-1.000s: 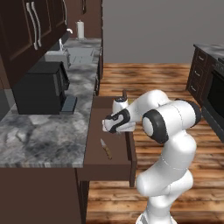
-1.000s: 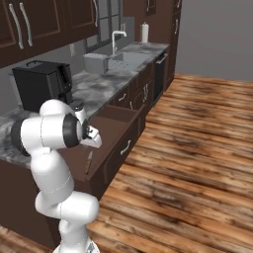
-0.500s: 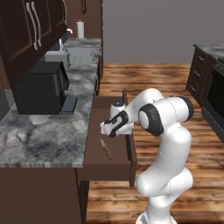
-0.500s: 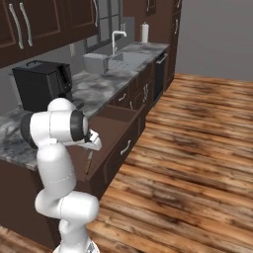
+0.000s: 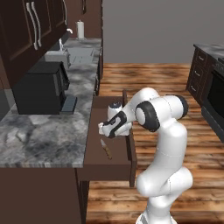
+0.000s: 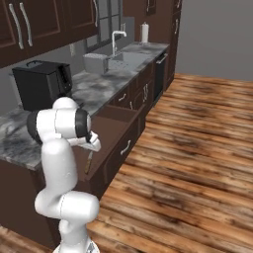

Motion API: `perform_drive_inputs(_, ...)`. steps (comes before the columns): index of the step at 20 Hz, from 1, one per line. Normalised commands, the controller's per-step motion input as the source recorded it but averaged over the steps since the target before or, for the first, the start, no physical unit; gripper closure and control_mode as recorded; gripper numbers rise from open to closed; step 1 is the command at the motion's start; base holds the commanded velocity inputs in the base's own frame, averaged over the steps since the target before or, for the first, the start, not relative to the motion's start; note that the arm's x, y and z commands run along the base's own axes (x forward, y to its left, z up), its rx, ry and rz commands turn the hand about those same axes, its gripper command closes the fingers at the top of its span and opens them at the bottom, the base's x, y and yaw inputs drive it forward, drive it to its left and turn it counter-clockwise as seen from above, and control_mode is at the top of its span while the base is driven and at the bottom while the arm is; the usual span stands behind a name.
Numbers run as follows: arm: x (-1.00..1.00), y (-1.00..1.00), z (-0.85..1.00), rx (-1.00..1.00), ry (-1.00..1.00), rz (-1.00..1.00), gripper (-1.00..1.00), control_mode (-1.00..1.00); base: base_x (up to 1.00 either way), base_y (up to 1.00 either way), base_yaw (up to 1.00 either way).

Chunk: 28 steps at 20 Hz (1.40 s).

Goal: Pick up the metallic utensils from the counter and place them in the open drawer. Make sure not to pick up any wooden utensils.

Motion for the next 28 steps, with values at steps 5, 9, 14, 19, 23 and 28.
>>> perform_drive_inputs(5, 0.15, 0.00, -0.36, 0.00, 0.00, -0.05, 1.00, -1.00, 0.00, 0.00, 0.00)
perform_drive_inputs(9, 0.14, 0.01, -0.36, 0.00, 0.00, -0.04, 1.00, -1.00, 0.00, 0.00, 0.00)
perform_drive_inputs(14, 0.13, 0.00, -0.37, 0.00, 0.00, -0.03, 1.00, -1.00, 0.00, 0.00, 0.00)
perform_drive_inputs(19, 0.17, 0.00, -0.40, 0.00, 0.00, -0.01, 1.00, -1.00, 0.00, 0.00, 0.00)
perform_drive_inputs(23, 0.15, 0.03, -0.26, 0.00, 0.00, 0.00, 1.00, -1.00, 0.00, 0.00, 0.00)
perform_drive_inputs(28, 0.14, 0.00, -0.16, 0.00, 0.00, 0.00, -1.00, -1.00, 0.00, 0.00, 0.00)
